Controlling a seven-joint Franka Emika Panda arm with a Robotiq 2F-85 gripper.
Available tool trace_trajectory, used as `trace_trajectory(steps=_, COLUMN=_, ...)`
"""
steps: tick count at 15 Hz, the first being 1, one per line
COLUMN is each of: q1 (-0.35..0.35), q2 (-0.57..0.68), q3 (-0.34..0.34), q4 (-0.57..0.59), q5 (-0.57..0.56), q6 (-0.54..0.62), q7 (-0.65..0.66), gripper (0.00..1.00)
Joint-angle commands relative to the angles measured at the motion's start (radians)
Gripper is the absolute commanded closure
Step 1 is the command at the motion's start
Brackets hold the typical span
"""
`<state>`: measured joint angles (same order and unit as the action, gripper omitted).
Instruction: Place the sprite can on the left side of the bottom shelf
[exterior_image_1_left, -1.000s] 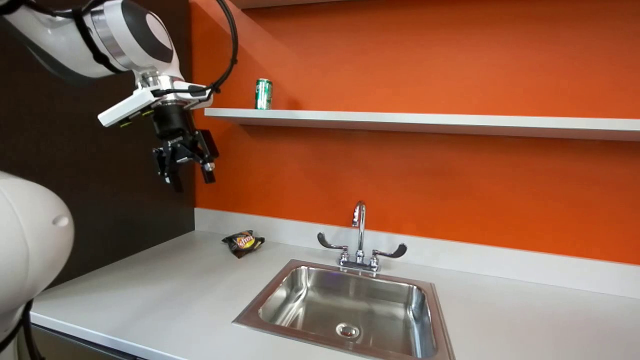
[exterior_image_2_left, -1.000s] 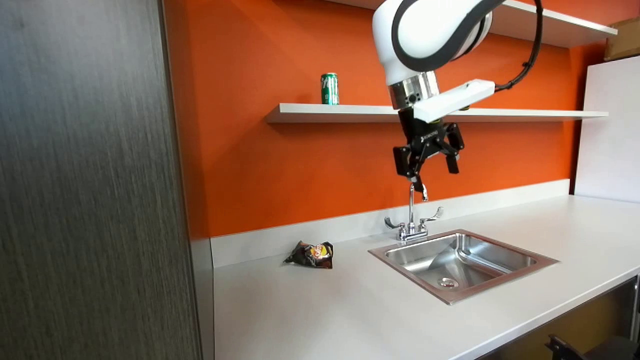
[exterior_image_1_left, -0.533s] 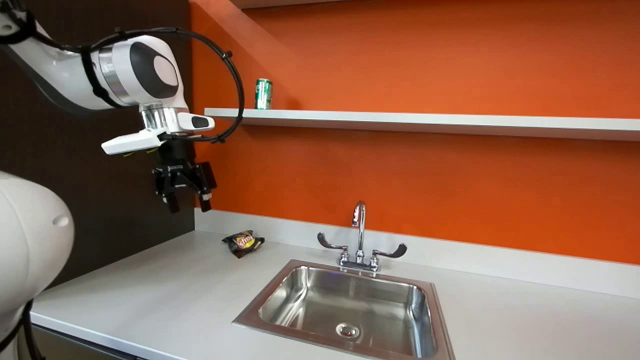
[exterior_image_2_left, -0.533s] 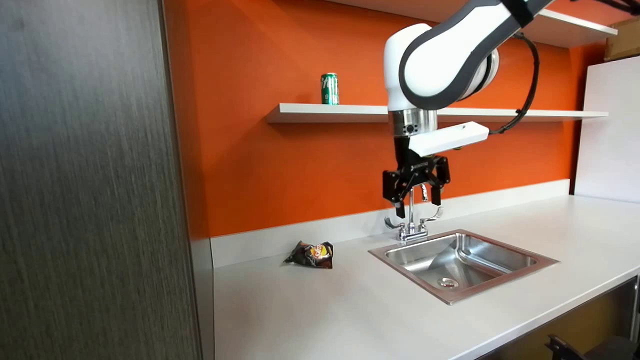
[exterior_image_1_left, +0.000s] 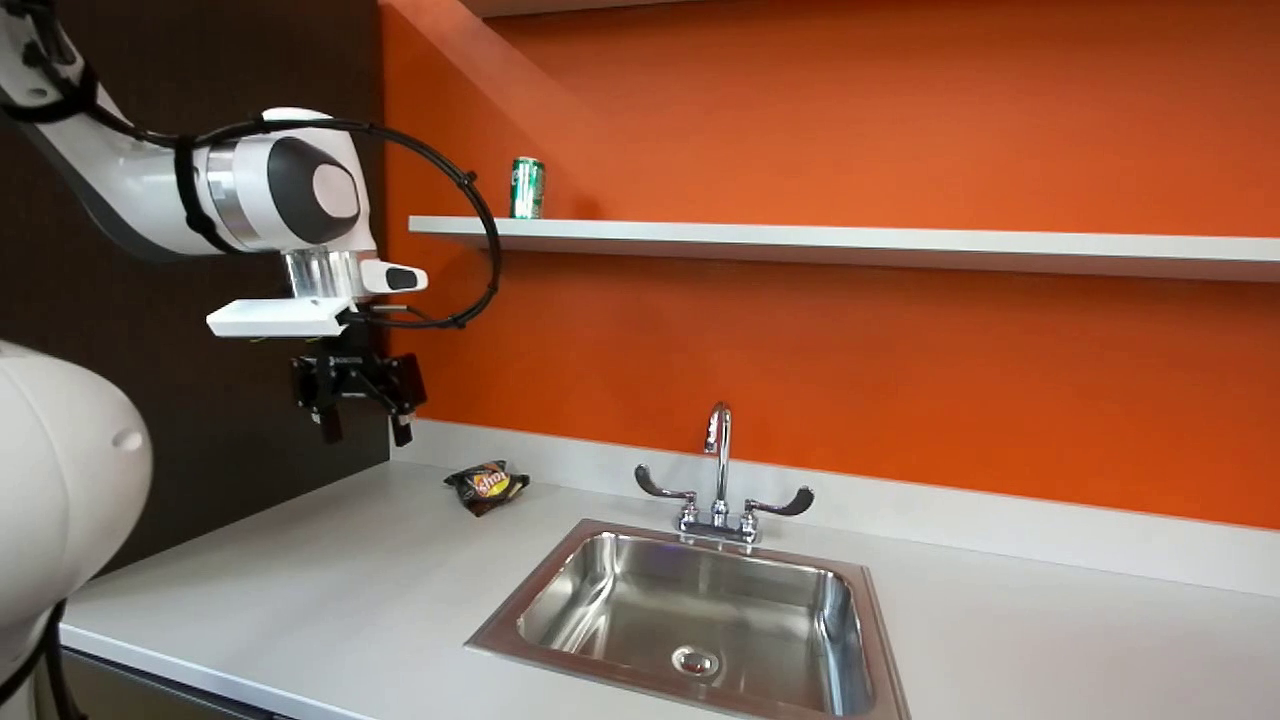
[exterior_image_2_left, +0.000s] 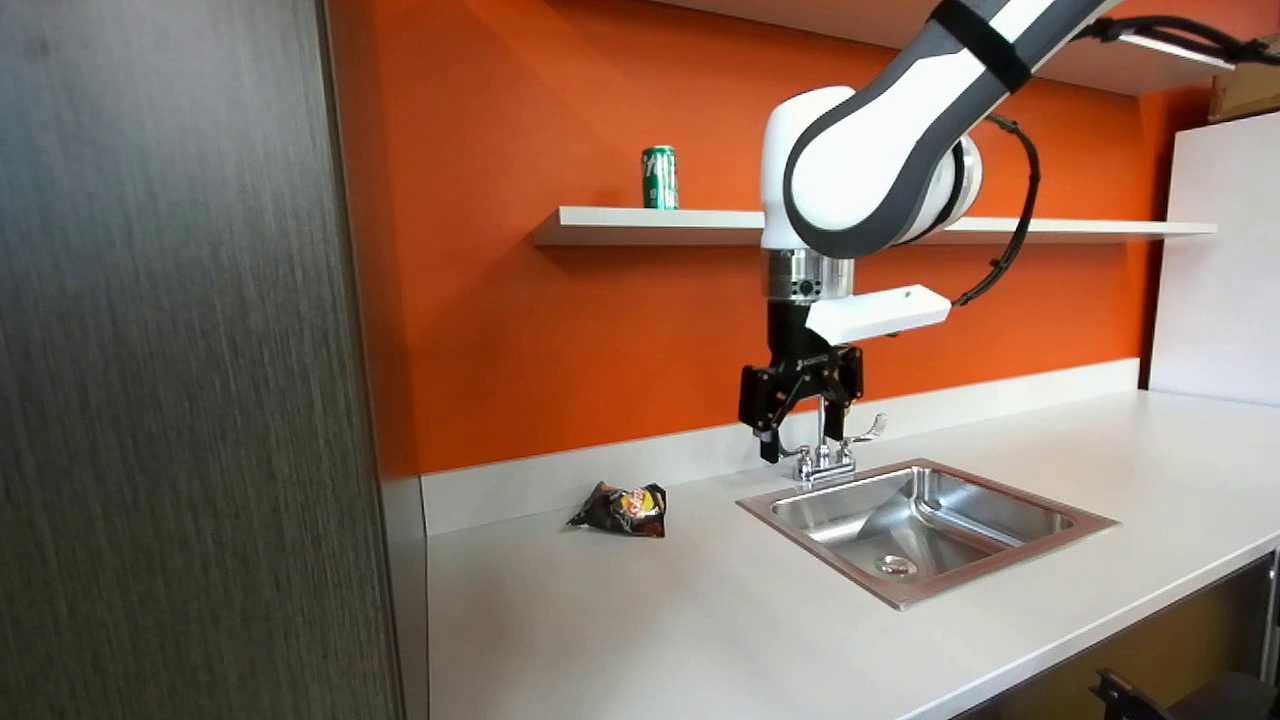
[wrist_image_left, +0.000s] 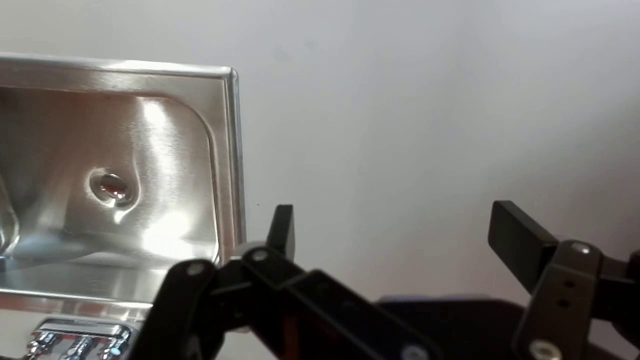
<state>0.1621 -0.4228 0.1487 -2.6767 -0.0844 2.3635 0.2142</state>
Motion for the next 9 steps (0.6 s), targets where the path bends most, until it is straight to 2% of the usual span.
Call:
trace_trajectory(steps=1, q1=0.003, q2=0.044, q3=0.008, q4=0.009, q5=0.015, q6=0.036, q7=-0.065, gripper=0.0)
trace_trajectory(steps=9, q1=-0.007, q2=0.06, q3=0.017, q4=0.004, q5=0.008, q6=0.027, q7=-0.041, gripper=0.0)
